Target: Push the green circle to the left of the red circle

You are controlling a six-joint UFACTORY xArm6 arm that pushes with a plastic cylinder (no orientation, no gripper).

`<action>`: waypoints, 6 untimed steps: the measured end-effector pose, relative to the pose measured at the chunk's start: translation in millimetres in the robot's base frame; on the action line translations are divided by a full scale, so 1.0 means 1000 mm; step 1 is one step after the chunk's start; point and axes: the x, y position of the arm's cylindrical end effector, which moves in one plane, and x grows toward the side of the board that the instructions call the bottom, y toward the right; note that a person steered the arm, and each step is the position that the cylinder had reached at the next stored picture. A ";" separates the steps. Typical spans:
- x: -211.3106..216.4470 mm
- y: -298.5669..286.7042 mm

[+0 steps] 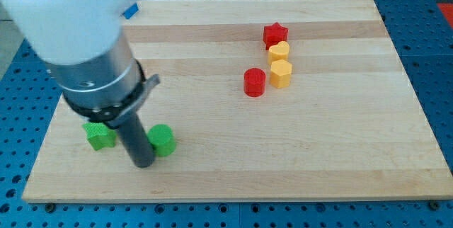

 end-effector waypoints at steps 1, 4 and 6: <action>-0.002 0.023; -0.057 0.024; -0.090 0.025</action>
